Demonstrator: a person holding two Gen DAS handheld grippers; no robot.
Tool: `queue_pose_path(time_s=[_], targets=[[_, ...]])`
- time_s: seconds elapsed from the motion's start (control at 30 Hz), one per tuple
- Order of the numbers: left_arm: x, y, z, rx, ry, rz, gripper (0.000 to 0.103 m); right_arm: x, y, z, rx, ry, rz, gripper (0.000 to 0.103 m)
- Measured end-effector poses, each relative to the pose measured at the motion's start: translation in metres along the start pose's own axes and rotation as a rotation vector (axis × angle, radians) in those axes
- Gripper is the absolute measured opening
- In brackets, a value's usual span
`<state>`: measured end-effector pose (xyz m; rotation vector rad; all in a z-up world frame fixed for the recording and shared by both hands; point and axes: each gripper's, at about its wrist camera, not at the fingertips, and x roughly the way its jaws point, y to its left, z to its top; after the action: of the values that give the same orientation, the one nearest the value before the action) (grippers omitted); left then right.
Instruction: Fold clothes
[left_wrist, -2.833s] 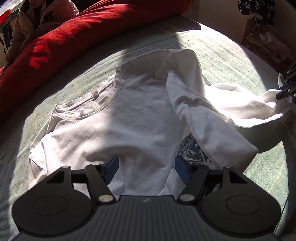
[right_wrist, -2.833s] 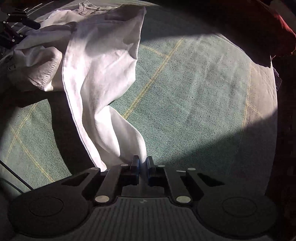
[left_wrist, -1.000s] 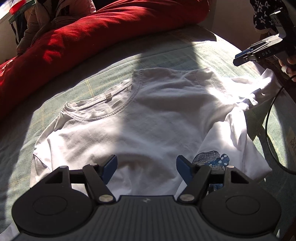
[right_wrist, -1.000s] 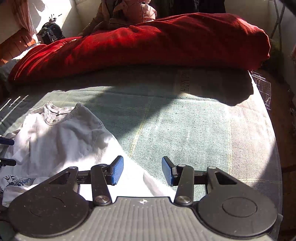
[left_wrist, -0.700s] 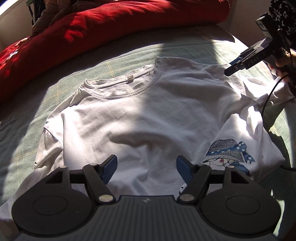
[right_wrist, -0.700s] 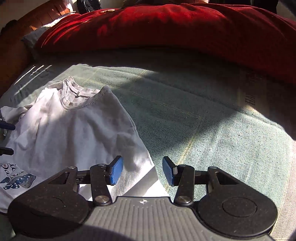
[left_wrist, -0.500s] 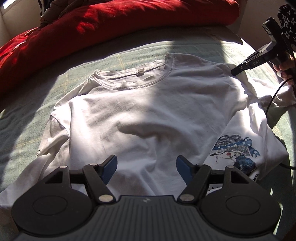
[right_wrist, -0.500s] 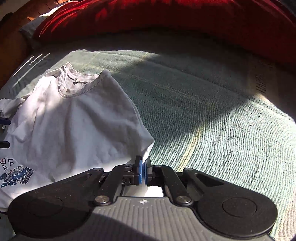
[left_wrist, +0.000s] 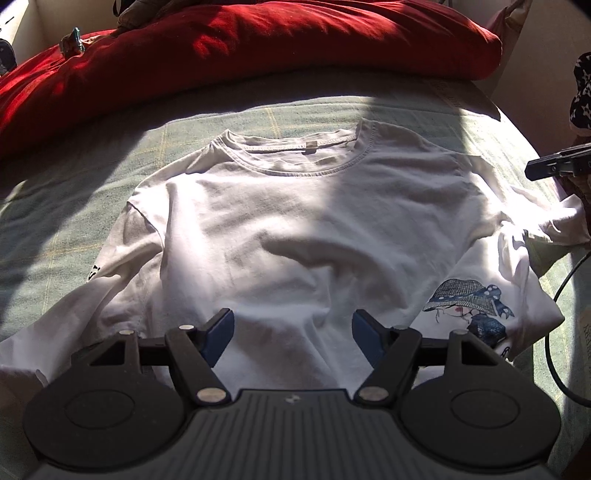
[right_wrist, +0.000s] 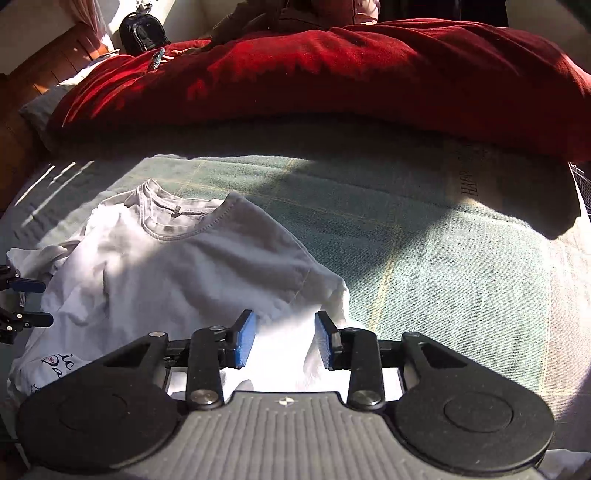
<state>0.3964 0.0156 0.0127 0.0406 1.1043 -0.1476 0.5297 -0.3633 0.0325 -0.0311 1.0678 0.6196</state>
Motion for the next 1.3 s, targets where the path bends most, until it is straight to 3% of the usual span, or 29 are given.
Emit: queue_pose_path(time_s=[0.17,0.27,0.43,0.63,0.77,1.07,1.13,1.23,1.3], targets=[[-0.023,0.011,-0.031,0.0,0.023,0.009,0.072,-0.018,0.038,-0.055,0.047,0.066,0.074,0.055],[-0.033,0.019,-0.054,-0.01,0.056,0.021,0.073,-0.014,0.064,-0.09,0.013,0.129,0.1,0.062],[-0.043,0.024,-0.077,-0.048,0.075,0.028,0.074,0.012,0.11,-0.125,-0.176,0.162,0.028,0.062],[-0.044,0.015,-0.087,-0.036,0.062,0.013,0.074,0.038,0.15,-0.136,-0.472,0.095,-0.037,0.063],[-0.044,0.011,-0.093,-0.045,0.058,0.005,0.074,0.053,0.164,-0.139,-0.568,0.07,-0.042,0.063],[-0.056,0.008,-0.123,-0.055,0.067,0.027,0.078,0.053,0.151,-0.124,-0.399,0.046,0.013,0.062],[-0.055,0.007,-0.125,-0.06,0.068,0.029,0.078,0.055,0.151,-0.124,-0.386,0.05,0.022,0.056],[-0.055,0.005,-0.129,-0.067,0.071,0.031,0.078,0.05,0.151,-0.115,-0.336,0.055,0.065,0.038],[-0.055,0.003,-0.13,-0.07,0.07,0.031,0.078,0.046,0.146,-0.108,-0.277,0.079,0.105,0.033]])
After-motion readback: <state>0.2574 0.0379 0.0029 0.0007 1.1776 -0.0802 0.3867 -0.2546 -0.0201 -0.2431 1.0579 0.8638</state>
